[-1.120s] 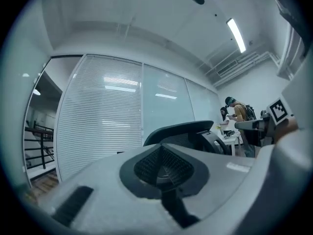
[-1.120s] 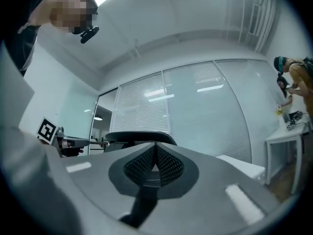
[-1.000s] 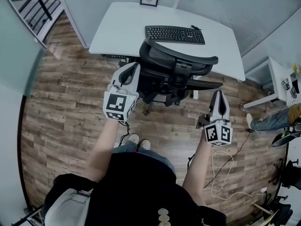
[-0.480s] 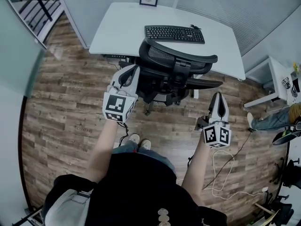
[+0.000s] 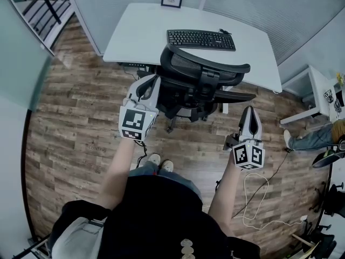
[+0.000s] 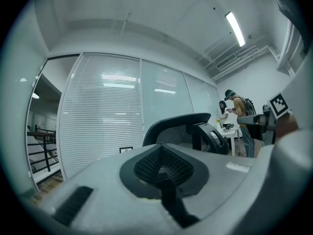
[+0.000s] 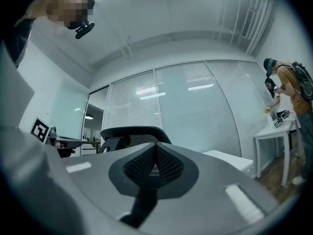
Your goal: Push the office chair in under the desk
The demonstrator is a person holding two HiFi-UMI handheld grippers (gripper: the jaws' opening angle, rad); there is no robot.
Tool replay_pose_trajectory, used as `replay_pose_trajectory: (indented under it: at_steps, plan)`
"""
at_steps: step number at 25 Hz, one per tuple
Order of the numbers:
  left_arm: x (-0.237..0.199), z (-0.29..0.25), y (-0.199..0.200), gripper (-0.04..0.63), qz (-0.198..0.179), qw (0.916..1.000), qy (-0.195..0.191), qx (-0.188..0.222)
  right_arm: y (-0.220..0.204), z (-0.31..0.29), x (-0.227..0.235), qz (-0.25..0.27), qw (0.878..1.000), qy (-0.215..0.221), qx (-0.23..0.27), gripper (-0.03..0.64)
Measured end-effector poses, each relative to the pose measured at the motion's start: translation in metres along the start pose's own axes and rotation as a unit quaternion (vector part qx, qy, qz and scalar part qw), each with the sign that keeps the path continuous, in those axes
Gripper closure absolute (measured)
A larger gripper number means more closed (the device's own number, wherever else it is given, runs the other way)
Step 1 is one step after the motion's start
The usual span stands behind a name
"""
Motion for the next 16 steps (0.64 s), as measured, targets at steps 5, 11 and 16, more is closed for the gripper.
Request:
replay_pose_trajectory:
  at_steps: [5, 11, 16]
  plan:
    - [0.0040, -0.0020, 0.0049, 0.588, -0.011, 0.9999, -0.006, 0.000, -0.0027, -0.0010, -0.0010, 0.000, 1.000, 0.003, -0.006, 0.611]
    - [0.0086, -0.0034, 0.0029, 0.588, -0.023, 0.9996, -0.013, -0.008, -0.0025, -0.0024, -0.0027, 0.000, 1.000, 0.007, -0.007, 0.611]
    - [0.0109, -0.0040, 0.0049, 0.588, -0.025, 0.9995, -0.019, -0.009, 0.0001, -0.0028, -0.0047, -0.010, 1.000, 0.010, -0.006, 0.611]
Point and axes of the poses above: the fingertips, and each gripper's own axes: z backward along the fingers, x to its right, y out of its top, the point moved 3 cm from there along z, backward along the fingers, and after that the axes turned 5 degrees about -z, right-handed, at the moved point
